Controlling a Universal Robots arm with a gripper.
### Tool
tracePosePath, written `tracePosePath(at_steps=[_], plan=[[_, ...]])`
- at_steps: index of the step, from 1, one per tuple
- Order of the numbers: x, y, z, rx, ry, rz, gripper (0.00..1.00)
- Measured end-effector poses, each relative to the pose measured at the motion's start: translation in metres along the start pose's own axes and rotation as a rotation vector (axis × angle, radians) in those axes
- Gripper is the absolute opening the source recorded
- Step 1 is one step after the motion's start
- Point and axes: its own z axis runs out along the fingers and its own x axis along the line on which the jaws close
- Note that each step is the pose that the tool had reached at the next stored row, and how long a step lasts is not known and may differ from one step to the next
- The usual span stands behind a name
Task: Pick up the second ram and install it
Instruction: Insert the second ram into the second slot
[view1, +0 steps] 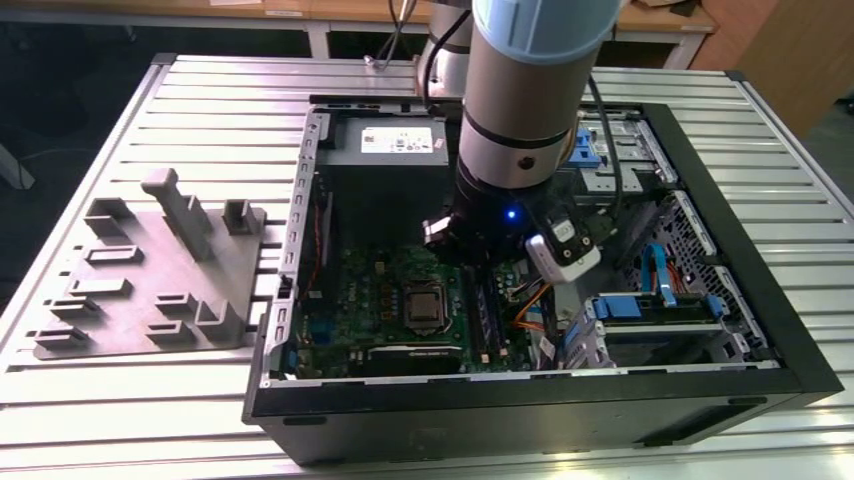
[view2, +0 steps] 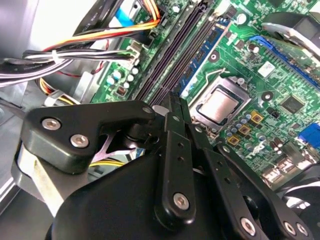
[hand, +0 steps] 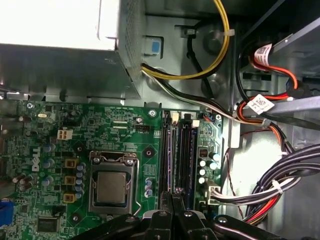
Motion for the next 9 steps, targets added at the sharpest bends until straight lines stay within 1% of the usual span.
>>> tracePosePath(at_steps=[9], plan=[[0.0002, -0.0013, 0.0051, 0.0002, -0.0001, 0.004, 0.11]])
